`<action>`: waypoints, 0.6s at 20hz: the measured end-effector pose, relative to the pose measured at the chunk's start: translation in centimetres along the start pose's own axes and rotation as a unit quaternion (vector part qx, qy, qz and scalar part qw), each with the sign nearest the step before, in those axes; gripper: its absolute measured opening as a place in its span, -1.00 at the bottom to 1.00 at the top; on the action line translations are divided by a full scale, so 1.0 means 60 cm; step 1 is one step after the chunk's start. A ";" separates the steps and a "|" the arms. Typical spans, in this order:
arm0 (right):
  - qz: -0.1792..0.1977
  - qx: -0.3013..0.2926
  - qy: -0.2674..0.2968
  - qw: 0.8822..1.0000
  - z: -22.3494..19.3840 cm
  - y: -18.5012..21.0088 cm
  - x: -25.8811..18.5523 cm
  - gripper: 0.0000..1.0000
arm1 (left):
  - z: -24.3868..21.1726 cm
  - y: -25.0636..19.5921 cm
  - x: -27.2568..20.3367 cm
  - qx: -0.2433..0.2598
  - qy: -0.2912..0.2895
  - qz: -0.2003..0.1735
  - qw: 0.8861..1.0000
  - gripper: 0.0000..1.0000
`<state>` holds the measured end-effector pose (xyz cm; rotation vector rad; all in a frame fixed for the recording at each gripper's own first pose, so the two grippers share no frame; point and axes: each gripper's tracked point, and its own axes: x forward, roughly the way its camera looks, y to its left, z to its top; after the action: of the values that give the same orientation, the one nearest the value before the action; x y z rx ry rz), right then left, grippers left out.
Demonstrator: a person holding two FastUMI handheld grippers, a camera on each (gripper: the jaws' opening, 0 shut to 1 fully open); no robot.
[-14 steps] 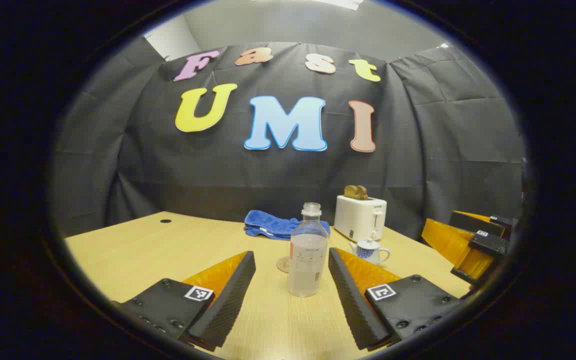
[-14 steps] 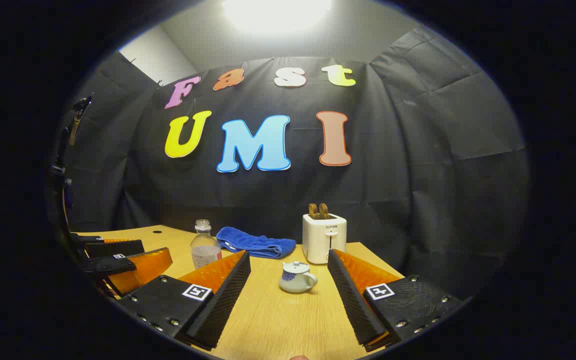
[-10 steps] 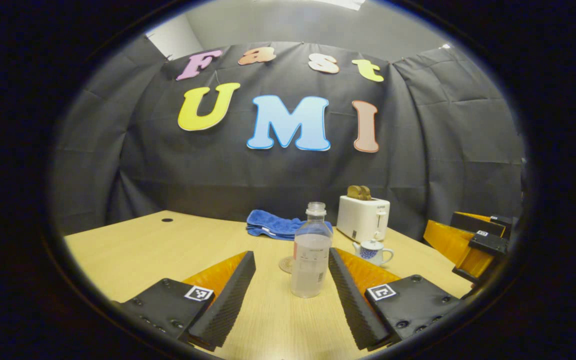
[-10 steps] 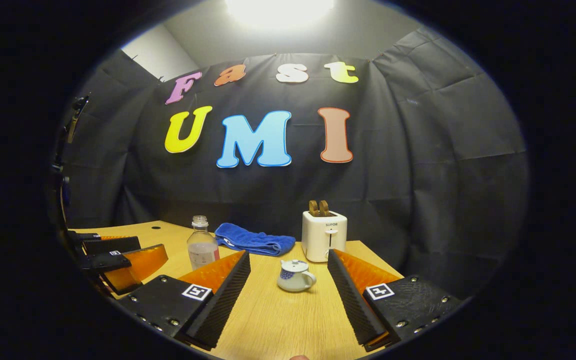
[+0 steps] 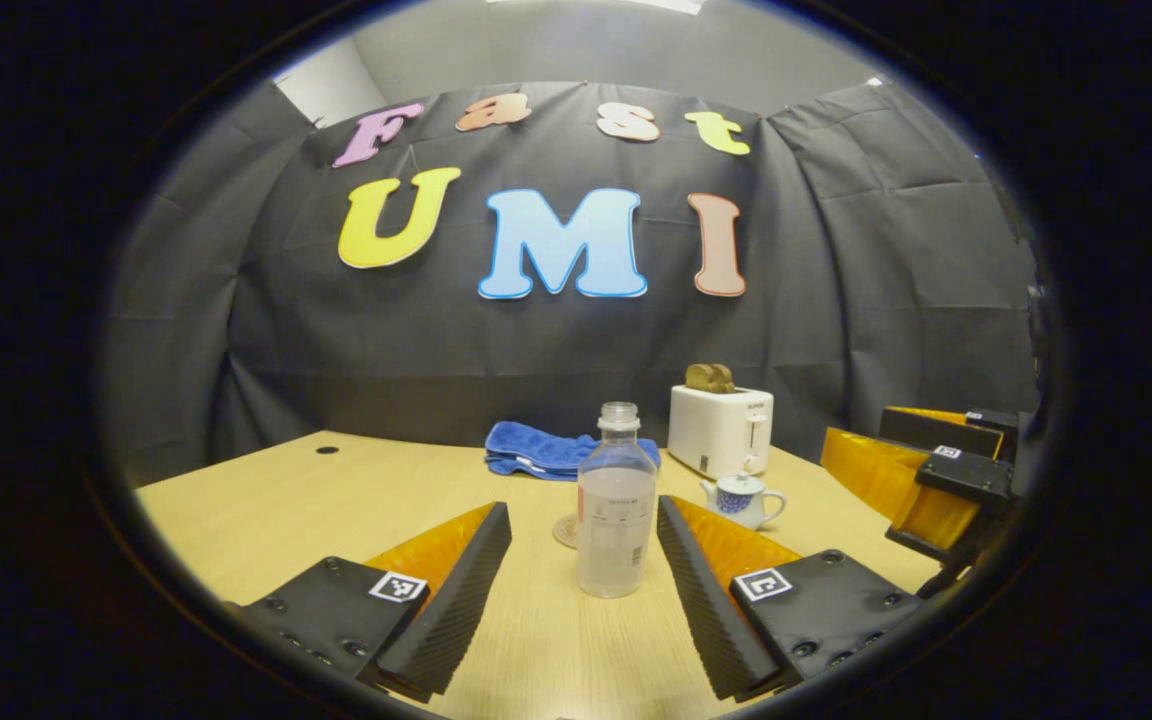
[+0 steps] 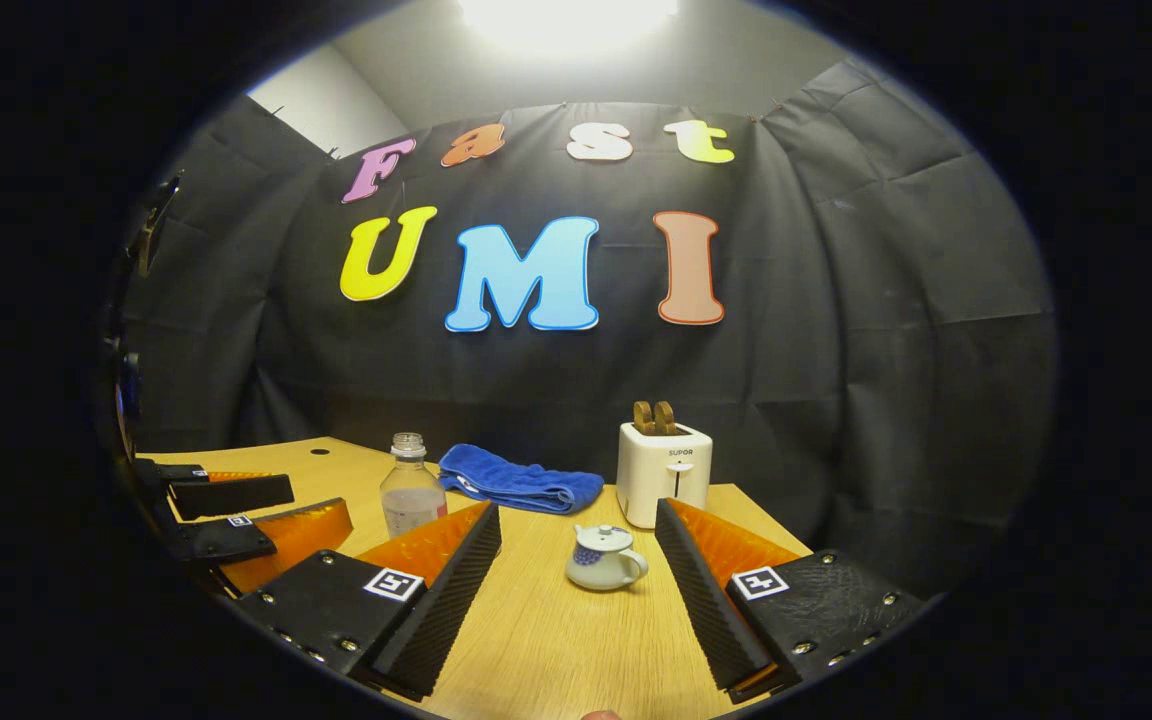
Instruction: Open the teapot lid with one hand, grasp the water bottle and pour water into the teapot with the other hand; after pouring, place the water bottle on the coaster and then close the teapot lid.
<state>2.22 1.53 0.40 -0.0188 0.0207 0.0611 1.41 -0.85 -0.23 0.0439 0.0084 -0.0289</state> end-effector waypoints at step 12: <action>0.042 0.035 0.022 0.998 0.030 -0.009 0.106 0.93 | -0.023 -0.021 0.078 0.013 0.033 -0.026 0.999 0.99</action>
<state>8.64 1.38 2.06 0.0510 0.0683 0.1434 6.04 -2.18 -1.71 0.0707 0.0746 -0.0803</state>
